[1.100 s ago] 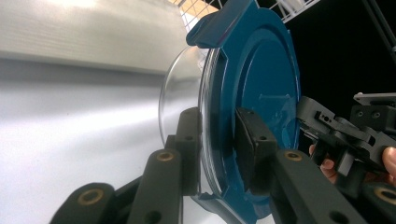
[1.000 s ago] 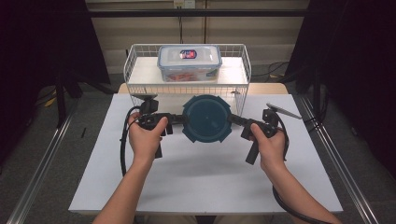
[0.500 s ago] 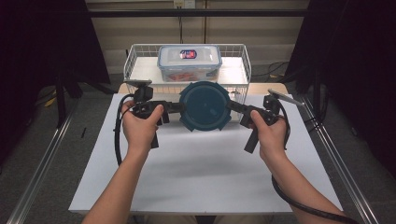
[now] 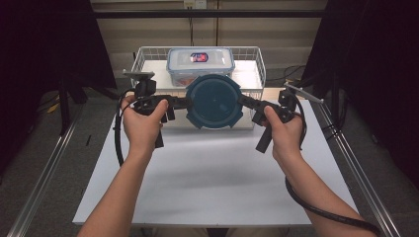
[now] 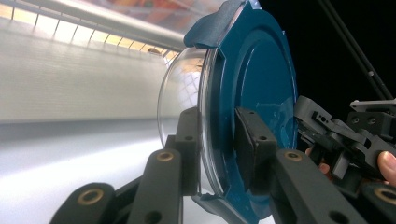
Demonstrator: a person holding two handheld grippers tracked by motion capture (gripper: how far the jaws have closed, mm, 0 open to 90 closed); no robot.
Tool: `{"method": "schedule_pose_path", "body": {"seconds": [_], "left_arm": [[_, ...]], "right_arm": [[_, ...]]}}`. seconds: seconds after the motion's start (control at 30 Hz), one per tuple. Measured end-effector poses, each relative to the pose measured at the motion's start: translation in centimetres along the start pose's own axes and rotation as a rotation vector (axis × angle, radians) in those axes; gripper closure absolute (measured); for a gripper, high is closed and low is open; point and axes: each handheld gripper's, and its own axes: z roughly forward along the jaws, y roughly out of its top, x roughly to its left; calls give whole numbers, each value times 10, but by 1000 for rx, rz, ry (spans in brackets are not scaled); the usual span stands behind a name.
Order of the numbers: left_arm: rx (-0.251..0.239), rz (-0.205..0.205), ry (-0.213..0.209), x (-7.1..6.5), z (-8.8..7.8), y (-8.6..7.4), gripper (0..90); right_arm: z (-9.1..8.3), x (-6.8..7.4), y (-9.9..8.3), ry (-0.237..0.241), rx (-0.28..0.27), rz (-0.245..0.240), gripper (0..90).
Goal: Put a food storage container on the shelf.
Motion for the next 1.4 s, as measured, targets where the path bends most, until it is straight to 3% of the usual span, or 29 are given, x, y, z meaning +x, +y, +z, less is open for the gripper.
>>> {"method": "schedule_pose_path", "body": {"seconds": [0.57,0.87,1.13,1.4], "left_arm": [[-51,17,-5,-22,-20,28,726],[-56,-20,-13,-22,-22,46,738],[-59,-30,-9,-20,-23,54,747],[-89,-35,-14,-24,-24,74,746]], "right_arm": [[3,31,25,37,-58,-31,749],[14,41,38,30,-79,-25,750],[22,39,41,36,-83,-10,750],[29,50,55,39,-106,-22,750]]}}
